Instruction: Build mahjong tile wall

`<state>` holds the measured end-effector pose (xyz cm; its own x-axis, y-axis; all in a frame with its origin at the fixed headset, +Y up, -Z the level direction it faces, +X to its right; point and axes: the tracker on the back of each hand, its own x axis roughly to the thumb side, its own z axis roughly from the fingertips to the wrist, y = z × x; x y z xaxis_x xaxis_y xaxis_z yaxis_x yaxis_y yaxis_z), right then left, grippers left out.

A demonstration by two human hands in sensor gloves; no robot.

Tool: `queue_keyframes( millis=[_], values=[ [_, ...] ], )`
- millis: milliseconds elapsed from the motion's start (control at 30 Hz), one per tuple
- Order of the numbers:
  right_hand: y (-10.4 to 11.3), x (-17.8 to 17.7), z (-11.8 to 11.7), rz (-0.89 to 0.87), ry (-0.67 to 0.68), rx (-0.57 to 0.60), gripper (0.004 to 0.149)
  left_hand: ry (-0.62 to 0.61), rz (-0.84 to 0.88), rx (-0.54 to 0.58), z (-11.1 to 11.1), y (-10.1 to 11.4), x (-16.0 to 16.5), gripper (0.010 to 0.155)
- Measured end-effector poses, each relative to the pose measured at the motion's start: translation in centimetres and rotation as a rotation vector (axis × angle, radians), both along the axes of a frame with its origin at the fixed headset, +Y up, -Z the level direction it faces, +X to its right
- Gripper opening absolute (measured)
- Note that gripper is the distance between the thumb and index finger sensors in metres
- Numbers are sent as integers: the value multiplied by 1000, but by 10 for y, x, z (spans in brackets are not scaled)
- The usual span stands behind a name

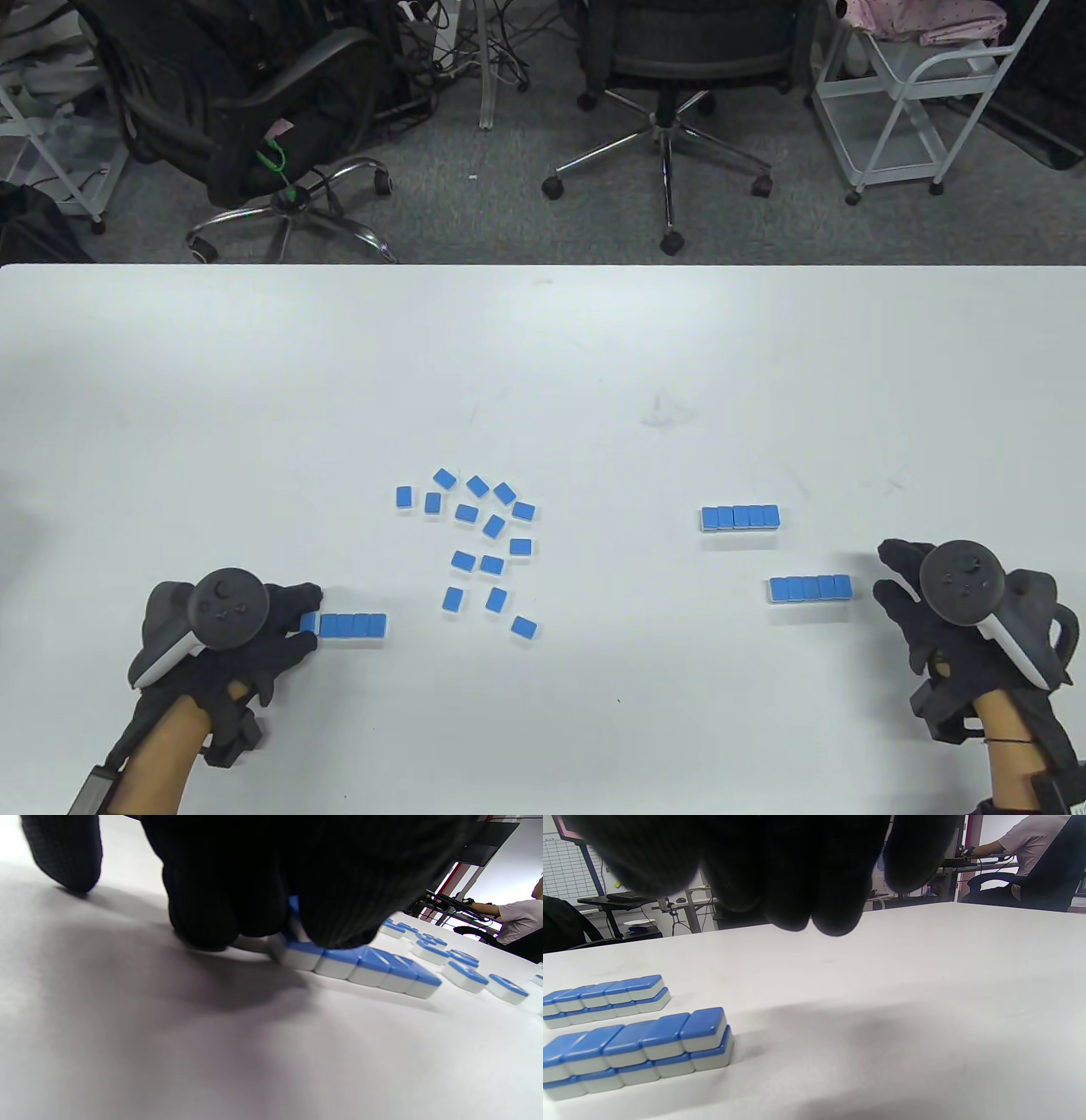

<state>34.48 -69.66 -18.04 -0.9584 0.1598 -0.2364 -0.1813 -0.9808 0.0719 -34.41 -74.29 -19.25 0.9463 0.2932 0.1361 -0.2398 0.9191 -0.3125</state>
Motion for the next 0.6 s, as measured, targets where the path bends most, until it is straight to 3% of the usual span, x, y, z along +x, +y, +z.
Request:
queue_keyframes(
  millis=[600],
  values=[
    [-1, -1, 0, 3, 3, -6, 57, -11, 4, -17, 0, 0, -1, 62]
  ],
)
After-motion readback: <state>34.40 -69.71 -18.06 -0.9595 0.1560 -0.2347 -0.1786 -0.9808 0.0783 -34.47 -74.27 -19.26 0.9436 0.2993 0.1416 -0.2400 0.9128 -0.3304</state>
